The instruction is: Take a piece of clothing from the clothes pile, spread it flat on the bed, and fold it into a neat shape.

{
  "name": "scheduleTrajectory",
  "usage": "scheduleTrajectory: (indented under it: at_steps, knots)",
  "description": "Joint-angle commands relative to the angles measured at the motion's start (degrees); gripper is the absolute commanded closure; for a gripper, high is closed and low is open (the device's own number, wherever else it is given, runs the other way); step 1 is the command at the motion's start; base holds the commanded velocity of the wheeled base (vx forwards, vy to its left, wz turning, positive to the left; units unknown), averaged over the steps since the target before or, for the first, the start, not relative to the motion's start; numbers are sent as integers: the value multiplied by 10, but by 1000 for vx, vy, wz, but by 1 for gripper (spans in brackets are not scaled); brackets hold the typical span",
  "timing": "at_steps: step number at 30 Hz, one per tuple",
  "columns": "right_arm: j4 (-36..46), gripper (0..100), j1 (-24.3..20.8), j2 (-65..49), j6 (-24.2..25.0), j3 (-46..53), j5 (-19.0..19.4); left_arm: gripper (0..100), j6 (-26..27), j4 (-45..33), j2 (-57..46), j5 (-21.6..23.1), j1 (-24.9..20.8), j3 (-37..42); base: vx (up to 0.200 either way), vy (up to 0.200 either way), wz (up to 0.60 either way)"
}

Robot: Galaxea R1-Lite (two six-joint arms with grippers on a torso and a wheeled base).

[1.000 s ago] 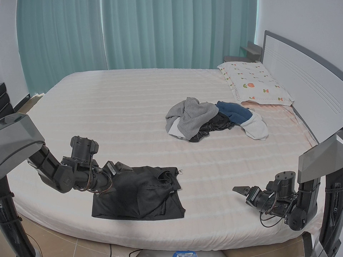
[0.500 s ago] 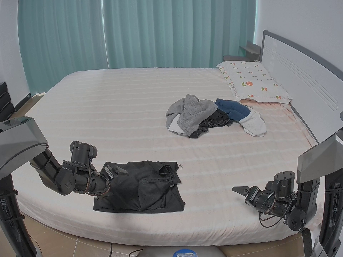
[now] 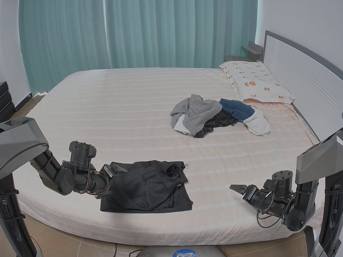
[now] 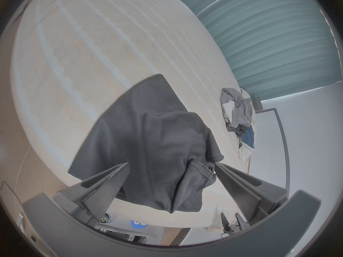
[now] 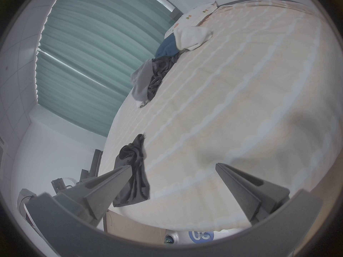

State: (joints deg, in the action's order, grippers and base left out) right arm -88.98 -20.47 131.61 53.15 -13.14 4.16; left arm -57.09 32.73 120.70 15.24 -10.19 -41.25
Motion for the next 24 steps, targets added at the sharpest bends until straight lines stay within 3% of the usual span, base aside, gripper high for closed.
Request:
scheduleTrajectory:
  at_steps: [1,9,14,21,24]
  knots:
    - [-5,0,-4,-4,-3,0,-2,0,0,1,2,0,4,0,0,200,0]
    - [-5,0,-5,-7,-45,0,-37,0,0,2,3,0,3,2,0,200,0]
    - [-5,0,-51,-17,-82,-13,-83,0,-1,1,3,0,3,1,0,200,0]
    - [32,0,-84,-33,-230,-75,-119,0,0,2,3,0,3,3,0,200,0]
    - [94,0,-106,-44,-254,-120,-154,0,3,2,2,-1,3,5,0,200,0]
